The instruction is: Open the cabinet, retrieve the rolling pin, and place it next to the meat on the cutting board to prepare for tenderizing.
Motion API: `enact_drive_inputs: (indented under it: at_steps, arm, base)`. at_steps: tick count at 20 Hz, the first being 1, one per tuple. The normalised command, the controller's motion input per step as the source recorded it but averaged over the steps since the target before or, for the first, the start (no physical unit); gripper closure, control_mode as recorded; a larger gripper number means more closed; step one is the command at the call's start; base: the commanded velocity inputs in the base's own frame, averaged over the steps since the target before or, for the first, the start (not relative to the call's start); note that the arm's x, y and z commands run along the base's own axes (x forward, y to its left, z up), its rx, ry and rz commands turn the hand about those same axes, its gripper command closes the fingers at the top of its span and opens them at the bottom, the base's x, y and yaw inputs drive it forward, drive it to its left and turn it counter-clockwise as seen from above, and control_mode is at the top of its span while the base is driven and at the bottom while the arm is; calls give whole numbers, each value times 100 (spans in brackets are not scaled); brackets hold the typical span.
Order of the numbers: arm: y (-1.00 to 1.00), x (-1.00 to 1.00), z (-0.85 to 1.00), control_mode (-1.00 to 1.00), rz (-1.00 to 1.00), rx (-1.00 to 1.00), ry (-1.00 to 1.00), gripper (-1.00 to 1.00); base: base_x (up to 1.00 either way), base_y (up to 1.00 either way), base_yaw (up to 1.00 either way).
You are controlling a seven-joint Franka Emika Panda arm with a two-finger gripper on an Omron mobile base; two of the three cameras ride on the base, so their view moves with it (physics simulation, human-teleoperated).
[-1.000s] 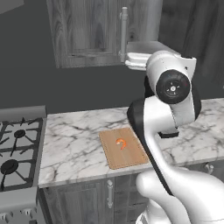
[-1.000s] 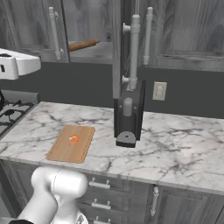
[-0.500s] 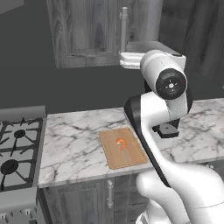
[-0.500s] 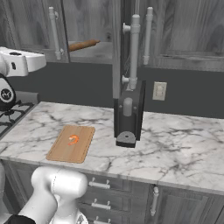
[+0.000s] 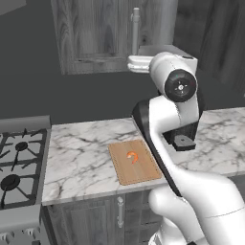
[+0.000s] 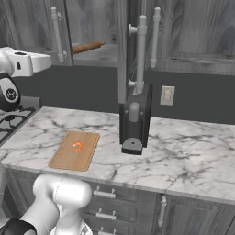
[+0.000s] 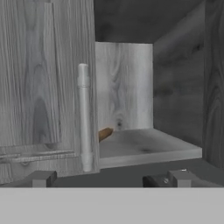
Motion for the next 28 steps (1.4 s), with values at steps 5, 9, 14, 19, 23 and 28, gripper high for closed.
enact_drive_inputs:
  at_steps: [5,9,14,19,23,28]
  arm:
    - [23,51,0,-100,0,0,9,-100]
    - [2,62,3,-100,4,0,5,-100]
    - [0,62,1,-100,6,0,0,-100]
    - [0,55,2,-100,7,0,0,-100]
    - [0,51,6,-100,6,0,0,-100]
    - [0,48,5,-100,6,0,0,-100]
  base:
    - [0,0,0]
    - [0,0,0]
    - [0,0,0]
    - [0,0,0]
    - [0,0,0]
    - [0,0,0]
